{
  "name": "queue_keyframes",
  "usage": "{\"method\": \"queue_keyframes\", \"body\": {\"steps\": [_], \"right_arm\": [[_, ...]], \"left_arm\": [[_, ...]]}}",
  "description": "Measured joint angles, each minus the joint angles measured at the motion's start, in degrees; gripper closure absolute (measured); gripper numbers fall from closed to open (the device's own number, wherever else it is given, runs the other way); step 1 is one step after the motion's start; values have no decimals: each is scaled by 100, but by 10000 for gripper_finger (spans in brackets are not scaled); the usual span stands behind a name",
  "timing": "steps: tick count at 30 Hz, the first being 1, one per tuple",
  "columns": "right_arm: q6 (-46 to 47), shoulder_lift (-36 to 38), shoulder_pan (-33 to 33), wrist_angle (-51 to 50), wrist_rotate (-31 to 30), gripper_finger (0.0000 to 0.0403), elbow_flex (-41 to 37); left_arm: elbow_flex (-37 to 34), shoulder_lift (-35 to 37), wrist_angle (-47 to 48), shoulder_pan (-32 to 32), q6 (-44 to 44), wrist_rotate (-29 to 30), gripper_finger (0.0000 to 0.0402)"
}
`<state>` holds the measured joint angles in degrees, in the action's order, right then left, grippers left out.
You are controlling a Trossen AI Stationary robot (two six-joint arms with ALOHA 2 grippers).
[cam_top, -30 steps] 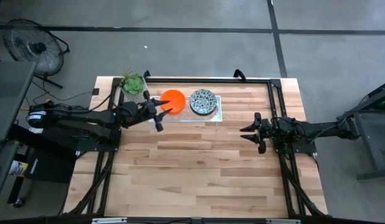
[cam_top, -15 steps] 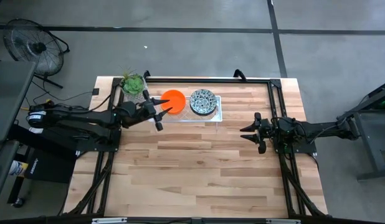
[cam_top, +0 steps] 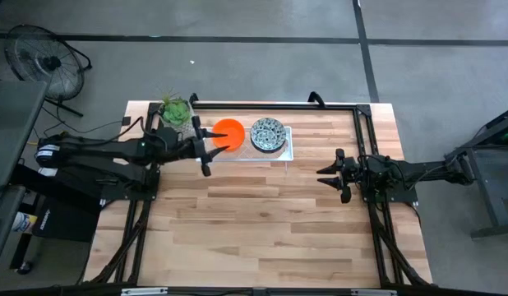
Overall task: Pick & Place Mini bowls
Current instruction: Return to Home Position
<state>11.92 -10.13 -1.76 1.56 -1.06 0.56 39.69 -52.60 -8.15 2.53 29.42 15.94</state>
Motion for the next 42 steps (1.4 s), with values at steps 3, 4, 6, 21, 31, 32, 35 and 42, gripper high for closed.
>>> {"method": "queue_keyframes", "body": {"steps": [3,4,6,21,31,32,35,42], "right_arm": [[-1,1,0,0,2,281,0],[0,1,2,0,0,281,0],[-1,1,0,0,1,281,2],[0,0,0,0,2,281,2],[-1,1,1,0,2,281,1],[-2,2,0,0,2,281,2],[0,0,0,0,2,281,2],[0,2,0,0,2,281,0]], "left_arm": [[342,2,534,-184,275,2,245],[472,4,860,-251,384,-2,245],[712,3,1636,-413,625,-20,245],[503,710,3319,-1117,115,25,245],[-460,2634,3174,-1117,-232,655,245],[-552,2847,3166,-1117,-365,747,245],[-891,3405,3236,-1117,-730,1043,245],[-1643,4670,3156,-1117,-1037,1167,245]]}}
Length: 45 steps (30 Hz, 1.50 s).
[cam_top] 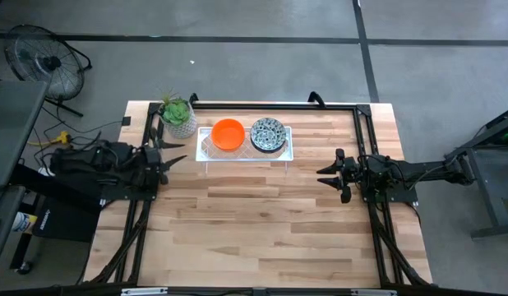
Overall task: Pick & Place Mini bowls
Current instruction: Return to Home Position
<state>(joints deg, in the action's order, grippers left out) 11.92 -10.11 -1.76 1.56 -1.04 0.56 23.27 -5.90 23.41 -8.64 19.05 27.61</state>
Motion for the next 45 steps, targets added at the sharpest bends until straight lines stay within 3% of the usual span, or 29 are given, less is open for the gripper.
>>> {"method": "queue_keyframes", "body": {"steps": [3,5,11,14,19,24,36,40,45], "right_arm": [[-1,0,0,-1,-2,281,0],[-2,0,1,-2,0,281,1],[0,-4,2,2,-2,281,1],[-1,-2,2,2,-1,281,1],[-2,-4,0,0,0,281,2],[-2,-4,2,0,-2,281,0],[0,-4,0,0,0,281,0],[0,-4,1,0,0,281,0],[-1,-4,0,0,0,281,1]], "left_arm": [[-335,561,73,0,13,14,245],[-440,565,-100,2,37,-201,245],[-469,568,-730,2,1724,-1158,245],[-499,545,-679,0,1759,-1244,245],[-492,550,-950,0,2163,-2160,245],[-777,562,-2143,-2,1965,-2794,245],[-1905,556,-3647,0,1652,-2511,245],[-2168,545,-3613,2,1674,-2373,245],[-2201,550,-3381,5,1973,-1725,245]]}}
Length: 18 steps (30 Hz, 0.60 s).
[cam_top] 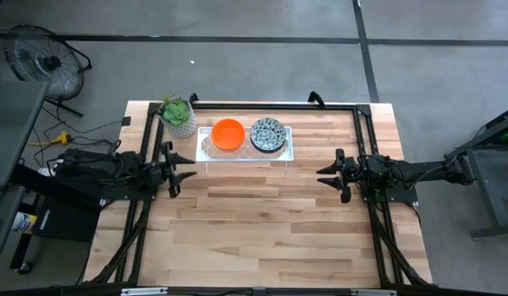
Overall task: Pick & Place Mini bowls
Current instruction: Return to Home Position
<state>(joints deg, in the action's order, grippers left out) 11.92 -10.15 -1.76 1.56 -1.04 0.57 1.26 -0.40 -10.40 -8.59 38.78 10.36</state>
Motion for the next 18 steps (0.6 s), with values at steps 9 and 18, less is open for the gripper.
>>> {"method": "queue_keyframes", "body": {"steps": [9,18], "right_arm": [[0,0,1,0,-1,281,0],[0,0,2,0,-2,281,0]], "left_arm": [[-48,4,577,1,202,-129,245],[-55,4,844,-1,286,-211,245]]}}
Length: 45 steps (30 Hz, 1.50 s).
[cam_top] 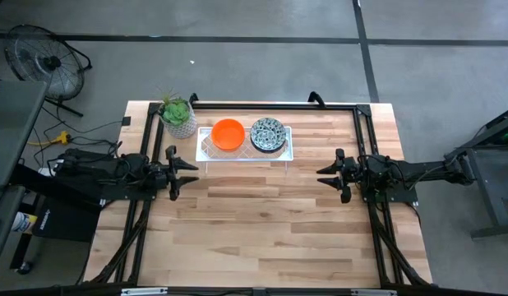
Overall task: Pick & Place Mini bowls
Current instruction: Return to Home Position
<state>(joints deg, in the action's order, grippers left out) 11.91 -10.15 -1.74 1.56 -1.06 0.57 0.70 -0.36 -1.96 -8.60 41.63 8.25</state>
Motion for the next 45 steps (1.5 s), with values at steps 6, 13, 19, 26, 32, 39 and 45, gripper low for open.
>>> {"method": "queue_keyframes", "body": {"steps": [6,13,19,26,32,39,45], "right_arm": [[1,0,0,0,1,281,0],[1,0,-2,0,2,281,-1],[0,0,-2,0,2,281,-1],[1,0,-1,0,1,281,-1],[1,0,-2,0,2,281,-1],[0,0,-1,0,1,281,0],[1,0,-2,0,2,281,1]], "left_arm": [[1,-4,119,-4,-323,-432,245],[1,-62,170,-4,-288,-793,245],[1,-61,173,-4,-287,-785,245],[1,-61,173,-4,-289,-775,245],[1,-61,173,-4,-289,-774,245],[1,-61,173,-4,-289,-771,245],[1,-61,173,-4,-289,-771,245]]}}
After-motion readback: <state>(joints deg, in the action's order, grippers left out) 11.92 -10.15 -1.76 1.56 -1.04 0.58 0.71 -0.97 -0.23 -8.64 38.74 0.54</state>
